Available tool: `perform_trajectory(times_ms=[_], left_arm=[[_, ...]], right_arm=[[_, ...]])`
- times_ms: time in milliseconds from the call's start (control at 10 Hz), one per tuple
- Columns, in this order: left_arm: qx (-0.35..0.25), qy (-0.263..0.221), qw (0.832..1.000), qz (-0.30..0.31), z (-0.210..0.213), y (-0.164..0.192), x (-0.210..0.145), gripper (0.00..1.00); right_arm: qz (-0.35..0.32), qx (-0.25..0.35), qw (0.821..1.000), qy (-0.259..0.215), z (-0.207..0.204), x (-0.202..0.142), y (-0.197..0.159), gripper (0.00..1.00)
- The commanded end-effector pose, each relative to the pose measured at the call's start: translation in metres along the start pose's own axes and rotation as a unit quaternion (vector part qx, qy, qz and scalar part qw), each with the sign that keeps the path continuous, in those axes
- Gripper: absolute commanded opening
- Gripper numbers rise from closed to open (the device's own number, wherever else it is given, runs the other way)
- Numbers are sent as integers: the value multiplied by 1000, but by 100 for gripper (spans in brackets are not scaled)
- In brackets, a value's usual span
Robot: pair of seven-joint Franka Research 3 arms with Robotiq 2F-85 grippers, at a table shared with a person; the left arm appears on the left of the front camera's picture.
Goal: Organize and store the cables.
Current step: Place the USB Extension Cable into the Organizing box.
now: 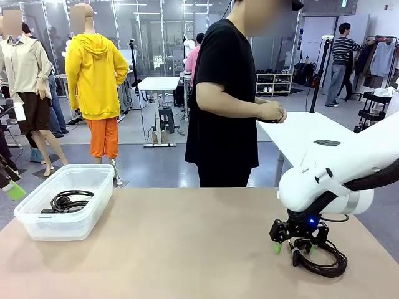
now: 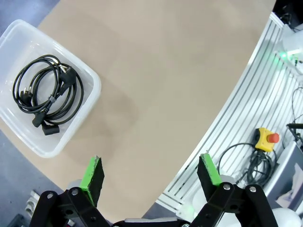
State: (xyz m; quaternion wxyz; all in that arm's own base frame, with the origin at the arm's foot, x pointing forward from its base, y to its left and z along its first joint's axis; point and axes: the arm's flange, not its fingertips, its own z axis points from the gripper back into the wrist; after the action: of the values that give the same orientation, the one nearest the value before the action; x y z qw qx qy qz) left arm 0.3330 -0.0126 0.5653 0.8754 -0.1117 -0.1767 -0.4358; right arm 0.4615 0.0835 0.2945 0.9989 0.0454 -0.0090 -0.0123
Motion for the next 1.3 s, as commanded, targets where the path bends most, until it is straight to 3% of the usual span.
perform_trajectory(times_ms=[0, 100, 200, 700, 1200], left_arm=[[-1, 9, 1000, 6, 4, -1, 1, 100], [-1, 9, 1000, 6, 4, -1, 1, 100], [-1, 9, 1000, 6, 4, -1, 1, 100], [-1, 9, 1000, 6, 4, -1, 1, 100], [-1, 9, 1000, 6, 4, -1, 1, 100]], right_arm=[[-21, -9, 1000, -4, 2, 2, 4, 40], [-21, -9, 1000, 0, 2, 1, 5, 30], [-22, -6, 1000, 3, 3, 1, 6, 0], [-26, -39, 999, 11, 16, -5, 18, 0], [24, -58, 998, -28, 83, 11, 52, 0]])
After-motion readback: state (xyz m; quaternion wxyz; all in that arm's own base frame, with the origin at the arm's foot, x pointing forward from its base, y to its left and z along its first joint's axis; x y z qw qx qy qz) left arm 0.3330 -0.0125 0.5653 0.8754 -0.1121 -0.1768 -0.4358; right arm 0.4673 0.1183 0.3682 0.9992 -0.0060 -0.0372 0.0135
